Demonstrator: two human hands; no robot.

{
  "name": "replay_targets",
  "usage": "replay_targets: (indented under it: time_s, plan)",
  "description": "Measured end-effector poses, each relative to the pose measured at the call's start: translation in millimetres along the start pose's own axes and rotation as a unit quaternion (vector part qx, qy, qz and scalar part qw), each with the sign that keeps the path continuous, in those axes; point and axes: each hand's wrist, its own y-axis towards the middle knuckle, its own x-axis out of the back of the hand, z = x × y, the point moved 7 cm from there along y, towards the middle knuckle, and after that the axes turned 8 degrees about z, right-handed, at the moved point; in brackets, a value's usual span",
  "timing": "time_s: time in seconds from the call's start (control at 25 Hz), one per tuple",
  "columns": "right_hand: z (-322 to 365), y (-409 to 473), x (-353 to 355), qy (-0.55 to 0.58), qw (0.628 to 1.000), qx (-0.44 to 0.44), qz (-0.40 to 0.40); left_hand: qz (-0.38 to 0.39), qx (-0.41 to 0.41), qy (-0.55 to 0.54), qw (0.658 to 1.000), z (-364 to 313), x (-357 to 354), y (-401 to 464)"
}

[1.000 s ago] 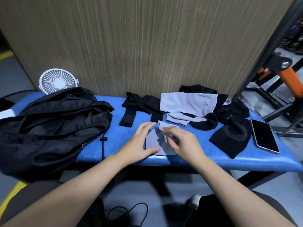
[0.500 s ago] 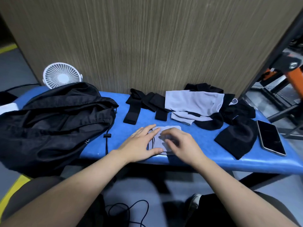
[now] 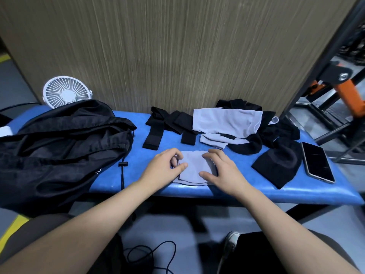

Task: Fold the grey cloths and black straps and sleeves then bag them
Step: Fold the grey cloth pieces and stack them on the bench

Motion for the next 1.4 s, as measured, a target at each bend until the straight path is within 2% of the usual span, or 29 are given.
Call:
replay_targets:
  time_s: [0.16, 0.52, 0.6, 0.68, 0.76, 0.88, 0.96, 1.28, 1.4]
  plan:
    - [3, 1, -5, -0.007, 1.0, 0.005, 0.01, 0.014, 0.044, 0.01, 0.999, 3, -4, 3]
    - [5, 5, -9, -0.064, 0.996, 0.021, 0.057, 0.039, 0.031, 0.034, 0.998, 3, 10, 6]
    - [5, 4, -13, -0.082, 0.992, 0.02, 0.088, 0.045, 0.033, 0.092, 0.994, 3, 11, 4]
    - [3, 1, -16, -0.1, 0.988, 0.01, 0.117, 0.005, 0.014, 0.199, 0.98, -1, 13, 0]
    - [5, -2, -20, -0.121, 0.985, 0.003, 0.125, -0.012, -0.022, 0.251, 0.968, -8, 8, -1]
    - [10, -3, -26, -0.144, 0.983, 0.003, 0.117, 0.092, -0.059, 0.342, 0.933, -9, -23, -2]
    - [14, -1, -29, -0.141, 0.982, -0.005, 0.126, 0.128, -0.054, 0.378, 0.915, 0, -30, -4]
    - [34, 18, -39, -0.11, 0.986, 0.012, 0.126, 0.134, -0.029, 0.373, 0.918, 20, -4, -5]
    - [28, 19, -20, -0.088, 0.994, 0.023, 0.067, 0.114, -0.026, 0.358, 0.926, 12, 3, -3]
